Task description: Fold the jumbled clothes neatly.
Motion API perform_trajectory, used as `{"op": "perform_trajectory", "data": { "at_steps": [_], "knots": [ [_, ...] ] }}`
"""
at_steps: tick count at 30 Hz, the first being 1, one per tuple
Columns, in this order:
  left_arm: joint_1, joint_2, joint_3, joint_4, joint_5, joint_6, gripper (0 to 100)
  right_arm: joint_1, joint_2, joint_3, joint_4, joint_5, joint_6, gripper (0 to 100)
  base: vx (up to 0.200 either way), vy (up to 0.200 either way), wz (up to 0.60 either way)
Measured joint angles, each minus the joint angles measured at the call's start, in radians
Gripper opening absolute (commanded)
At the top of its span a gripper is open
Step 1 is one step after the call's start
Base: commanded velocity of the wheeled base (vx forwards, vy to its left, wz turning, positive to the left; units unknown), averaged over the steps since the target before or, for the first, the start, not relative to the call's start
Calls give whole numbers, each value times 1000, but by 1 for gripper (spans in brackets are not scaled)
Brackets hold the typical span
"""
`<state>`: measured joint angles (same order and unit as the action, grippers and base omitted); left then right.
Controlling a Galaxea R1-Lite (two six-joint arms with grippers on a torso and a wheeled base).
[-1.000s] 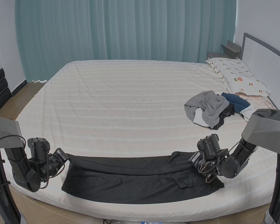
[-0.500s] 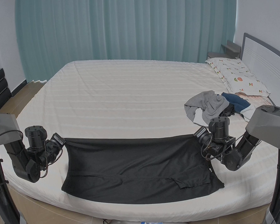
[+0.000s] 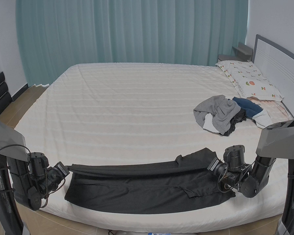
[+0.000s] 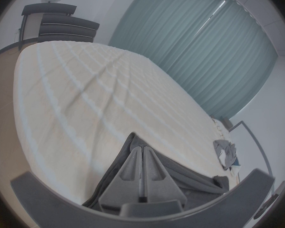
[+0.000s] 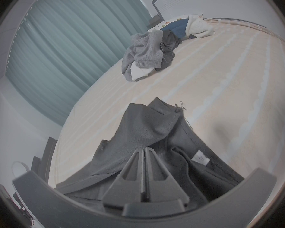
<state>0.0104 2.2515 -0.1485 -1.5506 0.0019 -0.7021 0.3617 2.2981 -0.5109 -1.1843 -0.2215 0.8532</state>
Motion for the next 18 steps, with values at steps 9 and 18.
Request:
{"op": "perform_trajectory", "data": {
  "at_steps": [9, 18],
  "knots": [
    [1, 67, 61, -3, -1, 11, 0, 16, 36, 33, -26, 0, -10, 0, 0, 0, 0],
    [3, 81, 68, -3, -1, 11, 0, 29, 41, 48, -54, 0, -12, 0, 0, 0, 0]
  ]
}}
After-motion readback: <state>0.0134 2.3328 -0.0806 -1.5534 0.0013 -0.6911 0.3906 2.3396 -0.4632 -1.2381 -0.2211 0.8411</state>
